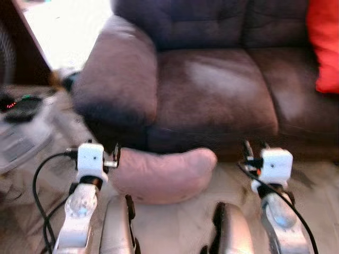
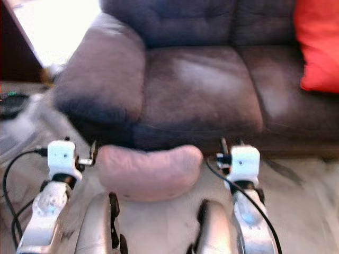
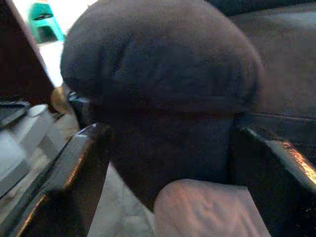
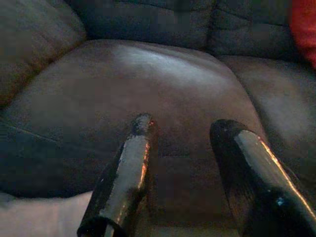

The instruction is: Move the pillow to the sofa from floor

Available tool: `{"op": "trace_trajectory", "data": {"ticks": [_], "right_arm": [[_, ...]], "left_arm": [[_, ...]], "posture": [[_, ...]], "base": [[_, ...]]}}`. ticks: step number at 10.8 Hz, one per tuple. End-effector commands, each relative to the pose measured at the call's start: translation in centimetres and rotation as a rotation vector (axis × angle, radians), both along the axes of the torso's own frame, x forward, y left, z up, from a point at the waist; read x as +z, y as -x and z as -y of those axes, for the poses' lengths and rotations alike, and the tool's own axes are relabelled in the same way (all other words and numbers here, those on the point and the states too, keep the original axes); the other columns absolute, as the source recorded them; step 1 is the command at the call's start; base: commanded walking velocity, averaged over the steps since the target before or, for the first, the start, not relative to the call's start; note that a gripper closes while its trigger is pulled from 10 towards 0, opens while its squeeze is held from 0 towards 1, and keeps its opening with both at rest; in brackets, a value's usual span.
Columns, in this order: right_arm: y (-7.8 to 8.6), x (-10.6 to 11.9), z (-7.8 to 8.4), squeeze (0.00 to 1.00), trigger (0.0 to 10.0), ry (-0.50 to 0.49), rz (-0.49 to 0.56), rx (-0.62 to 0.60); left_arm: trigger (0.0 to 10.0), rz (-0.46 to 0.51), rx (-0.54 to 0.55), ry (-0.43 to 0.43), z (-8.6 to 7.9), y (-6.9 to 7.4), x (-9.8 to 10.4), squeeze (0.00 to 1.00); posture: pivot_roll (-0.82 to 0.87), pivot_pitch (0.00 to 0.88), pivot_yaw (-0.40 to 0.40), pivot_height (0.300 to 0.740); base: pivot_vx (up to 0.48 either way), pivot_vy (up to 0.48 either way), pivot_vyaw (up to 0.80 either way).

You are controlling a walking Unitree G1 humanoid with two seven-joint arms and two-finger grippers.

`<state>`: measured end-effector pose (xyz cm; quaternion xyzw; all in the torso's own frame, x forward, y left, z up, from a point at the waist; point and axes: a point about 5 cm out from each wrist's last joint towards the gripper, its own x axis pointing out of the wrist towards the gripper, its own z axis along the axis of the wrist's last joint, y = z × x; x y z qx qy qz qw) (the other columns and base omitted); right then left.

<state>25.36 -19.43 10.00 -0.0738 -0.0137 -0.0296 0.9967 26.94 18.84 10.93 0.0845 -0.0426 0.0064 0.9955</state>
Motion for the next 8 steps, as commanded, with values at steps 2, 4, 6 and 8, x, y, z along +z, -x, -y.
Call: {"op": "trace_trajectory", "data": {"ticks": [2,4,6,8], "right_arm": [[0.08,-0.28,-0.1,0.0,10.0,-0.028,-0.01,0.001],[0.05,-0.3,-0.2,0.0,10.0,-0.024,-0.011,0.009],[0.02,-0.39,-0.29,0.0,10.0,-0.02,-0.018,0.014],[-0.02,-0.35,-0.33,0.0,10.0,0.005,-0.02,0.021]], "left_arm": [[10.0,-0.016,0.002,0.002,-0.07,0.06,-0.22,0.0],[10.0,-0.017,0.001,0.001,-0.04,0.04,-0.21,0.0],[10.0,-0.017,0.001,0.001,-0.03,0.03,-0.22,0.0],[10.0,-0.018,0.0,-0.001,-0.03,0.02,-0.21,0.0]], "posture": [[0.01,0.106,-0.022,0.516],[0.02,0.104,-0.022,0.516],[0.02,0.102,-0.023,0.516],[0.01,0.102,-0.023,0.516]], "base": [[0.0,0.0,0.0],[0.0,0.0,0.0],[0.12,0.0,0.0],[0.266,0.0,0.0]]}}
